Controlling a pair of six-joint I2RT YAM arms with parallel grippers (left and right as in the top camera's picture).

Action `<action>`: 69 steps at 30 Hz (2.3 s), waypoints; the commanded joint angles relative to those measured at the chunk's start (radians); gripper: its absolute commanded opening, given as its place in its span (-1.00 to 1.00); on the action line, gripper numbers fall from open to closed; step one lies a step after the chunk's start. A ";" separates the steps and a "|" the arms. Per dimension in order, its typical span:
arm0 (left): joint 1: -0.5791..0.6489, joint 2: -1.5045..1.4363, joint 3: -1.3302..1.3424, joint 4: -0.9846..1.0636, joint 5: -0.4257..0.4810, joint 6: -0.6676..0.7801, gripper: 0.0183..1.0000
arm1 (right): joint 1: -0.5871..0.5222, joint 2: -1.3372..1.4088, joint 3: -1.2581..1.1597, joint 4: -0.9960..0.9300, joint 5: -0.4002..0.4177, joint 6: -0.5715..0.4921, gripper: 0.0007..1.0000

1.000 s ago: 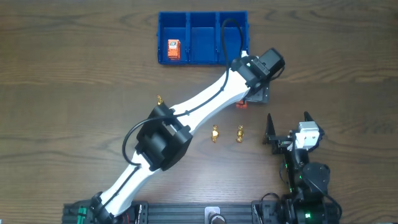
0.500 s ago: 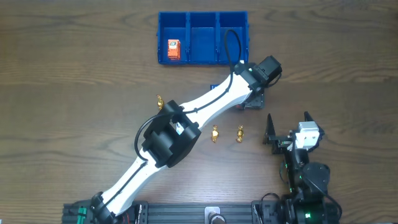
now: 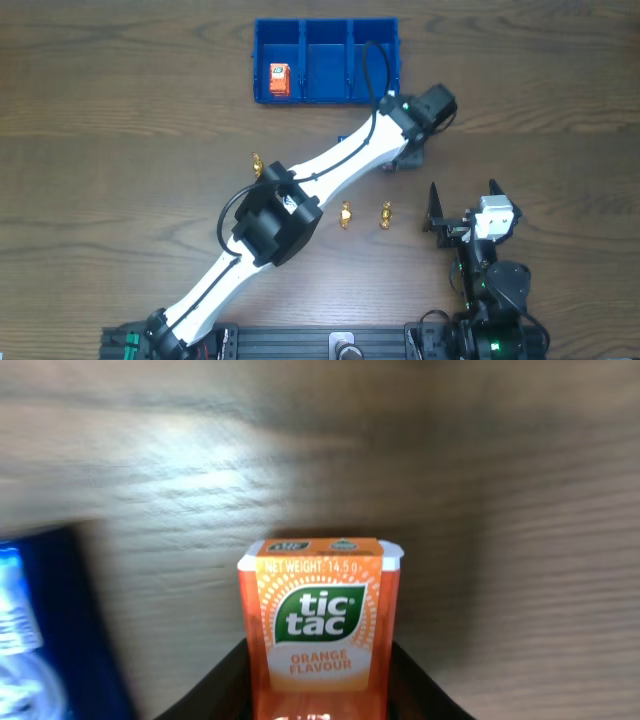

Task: Sort Candies Into Trays

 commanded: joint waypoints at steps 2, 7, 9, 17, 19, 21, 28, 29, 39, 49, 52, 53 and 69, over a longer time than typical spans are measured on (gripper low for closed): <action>0.101 -0.073 0.278 -0.105 -0.163 0.123 -0.33 | -0.005 -0.005 -0.003 -0.003 -0.004 -0.015 1.00; 0.247 -0.189 0.288 -0.112 -0.171 0.218 -0.33 | -0.005 -0.005 -0.003 -0.003 -0.004 -0.015 1.00; 0.312 -0.202 0.288 -0.112 -0.150 0.256 -0.34 | -0.005 -0.005 -0.003 -0.003 -0.004 -0.015 0.99; 0.496 -0.202 0.136 -0.098 -0.059 0.354 -0.33 | -0.005 -0.005 -0.003 -0.003 -0.004 -0.015 1.00; 0.506 -0.202 0.065 -0.058 -0.059 0.370 -0.32 | -0.005 -0.005 -0.003 -0.003 -0.004 -0.015 1.00; 0.510 -0.202 0.017 -0.016 -0.047 0.386 -0.32 | -0.005 -0.005 -0.003 -0.003 -0.004 -0.015 1.00; 0.513 -0.198 0.000 0.003 -0.028 0.417 -0.32 | -0.005 -0.005 -0.003 -0.003 -0.004 -0.015 1.00; 0.515 -0.193 0.000 0.001 -0.029 0.417 -0.32 | -0.005 -0.005 -0.003 -0.003 -0.004 -0.015 1.00; 0.522 -0.167 -0.002 0.002 -0.028 0.431 0.14 | -0.005 -0.005 -0.003 -0.003 -0.004 -0.015 1.00; 0.561 -0.564 -0.368 0.238 -0.024 0.401 0.68 | -0.005 -0.005 -0.003 -0.003 -0.004 -0.015 1.00; 0.562 -0.880 -0.671 0.418 -0.066 0.402 0.83 | -0.005 -0.005 -0.003 -0.003 -0.004 -0.015 1.00; 0.565 -0.968 -0.755 0.469 -0.072 0.410 0.86 | -0.005 -0.005 -0.003 -0.003 -0.004 -0.015 1.00; 0.813 -2.305 -2.018 1.022 0.104 0.521 1.00 | -0.005 -0.005 -0.003 -0.003 -0.004 -0.015 1.00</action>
